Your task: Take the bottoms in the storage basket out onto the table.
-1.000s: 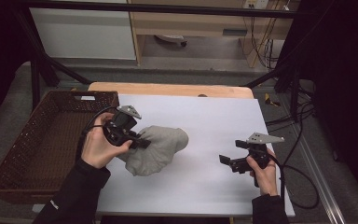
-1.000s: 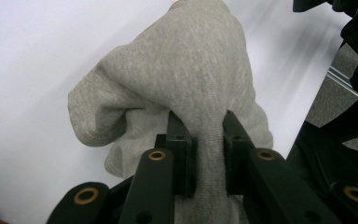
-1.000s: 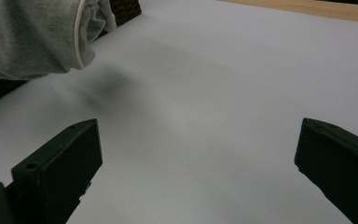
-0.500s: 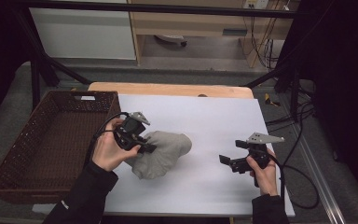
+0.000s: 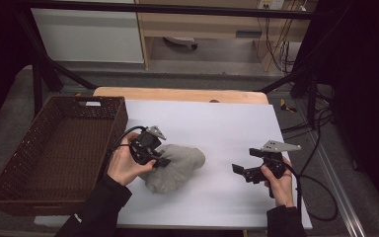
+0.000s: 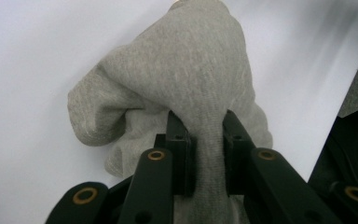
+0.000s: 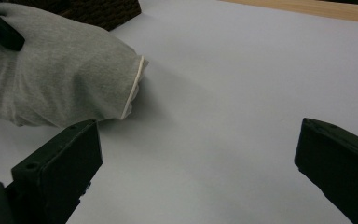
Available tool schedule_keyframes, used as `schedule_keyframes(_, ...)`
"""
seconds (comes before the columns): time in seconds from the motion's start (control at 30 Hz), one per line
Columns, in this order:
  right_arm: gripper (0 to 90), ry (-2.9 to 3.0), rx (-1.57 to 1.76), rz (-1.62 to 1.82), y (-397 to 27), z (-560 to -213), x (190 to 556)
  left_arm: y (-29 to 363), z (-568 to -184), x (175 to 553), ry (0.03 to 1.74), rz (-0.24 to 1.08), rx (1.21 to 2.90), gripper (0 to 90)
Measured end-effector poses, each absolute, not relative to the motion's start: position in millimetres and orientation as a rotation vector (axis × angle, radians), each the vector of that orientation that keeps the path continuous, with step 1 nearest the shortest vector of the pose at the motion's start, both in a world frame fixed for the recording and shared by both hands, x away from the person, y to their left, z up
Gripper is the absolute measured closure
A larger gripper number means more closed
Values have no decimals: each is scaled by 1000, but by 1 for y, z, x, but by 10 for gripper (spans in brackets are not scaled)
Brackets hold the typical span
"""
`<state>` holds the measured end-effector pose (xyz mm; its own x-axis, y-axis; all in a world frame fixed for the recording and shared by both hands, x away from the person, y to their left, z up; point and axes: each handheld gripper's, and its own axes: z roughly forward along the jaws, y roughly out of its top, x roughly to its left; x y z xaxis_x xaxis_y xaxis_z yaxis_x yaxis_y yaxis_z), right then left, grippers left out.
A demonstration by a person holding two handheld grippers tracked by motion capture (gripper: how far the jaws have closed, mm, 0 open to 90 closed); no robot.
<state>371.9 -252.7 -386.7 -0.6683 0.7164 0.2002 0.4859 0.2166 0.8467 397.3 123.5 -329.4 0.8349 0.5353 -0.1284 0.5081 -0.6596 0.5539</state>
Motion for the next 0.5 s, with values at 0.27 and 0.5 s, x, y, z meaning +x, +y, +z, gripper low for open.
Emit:
schedule_keyframes(0.27, 12, 2255, 1140, 1431, -252, -387, 372, 121, -339, 395, 751, 64, 2430, 755)
schedule_keyframes(0.5, 11, 2257, 1140, 1430, -252, -387, 372, 123, -348, 392, 738, 59, 2426, 733)
